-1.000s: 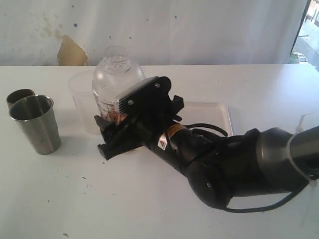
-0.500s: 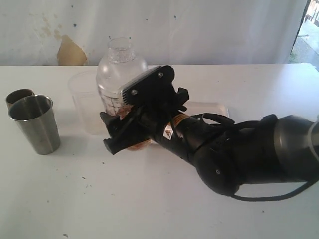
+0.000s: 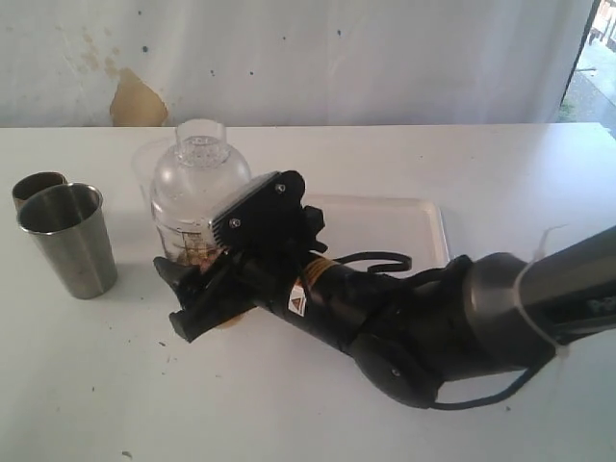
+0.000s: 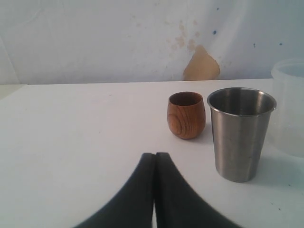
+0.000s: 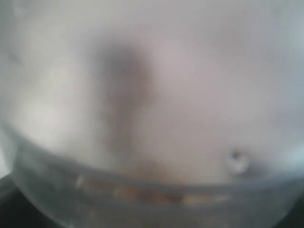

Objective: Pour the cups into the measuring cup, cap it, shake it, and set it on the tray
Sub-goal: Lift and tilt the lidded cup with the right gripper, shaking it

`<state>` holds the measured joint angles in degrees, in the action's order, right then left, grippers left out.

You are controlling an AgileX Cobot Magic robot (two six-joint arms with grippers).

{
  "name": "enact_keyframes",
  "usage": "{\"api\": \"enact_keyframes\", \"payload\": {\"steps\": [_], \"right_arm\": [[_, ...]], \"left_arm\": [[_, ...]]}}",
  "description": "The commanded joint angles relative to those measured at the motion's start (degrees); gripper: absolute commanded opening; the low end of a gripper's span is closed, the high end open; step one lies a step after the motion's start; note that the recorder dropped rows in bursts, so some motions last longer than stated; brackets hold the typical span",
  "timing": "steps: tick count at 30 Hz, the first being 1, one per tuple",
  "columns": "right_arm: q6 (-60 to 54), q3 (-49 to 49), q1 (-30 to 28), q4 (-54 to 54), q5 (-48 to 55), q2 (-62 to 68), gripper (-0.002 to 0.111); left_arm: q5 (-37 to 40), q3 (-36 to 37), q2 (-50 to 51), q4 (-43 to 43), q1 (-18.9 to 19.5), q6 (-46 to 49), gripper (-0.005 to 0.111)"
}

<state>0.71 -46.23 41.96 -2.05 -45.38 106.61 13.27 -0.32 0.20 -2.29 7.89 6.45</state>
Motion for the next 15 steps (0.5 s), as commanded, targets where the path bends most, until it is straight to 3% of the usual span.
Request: {"api": "enact_keyframes", "payload": {"steps": [1,4,15], "right_arm": [[2.43,-2.42,0.01,-1.45,-4.25,3.98,0.0],[2.17,-3.79,0.01,-2.44,-1.52,6.03,0.0],[2.17,-4.72,0.01,-3.84,-7.83,10.0,0.0]], "left_arm": [[0.1,0.32,-0.2,0.05,-0.01,-0.18,0.0],[0.1,0.32,-0.2,0.05,-0.01,-0.18,0.0],[0.1,0.32,-0.2,0.05,-0.01,-0.18,0.0]]}}
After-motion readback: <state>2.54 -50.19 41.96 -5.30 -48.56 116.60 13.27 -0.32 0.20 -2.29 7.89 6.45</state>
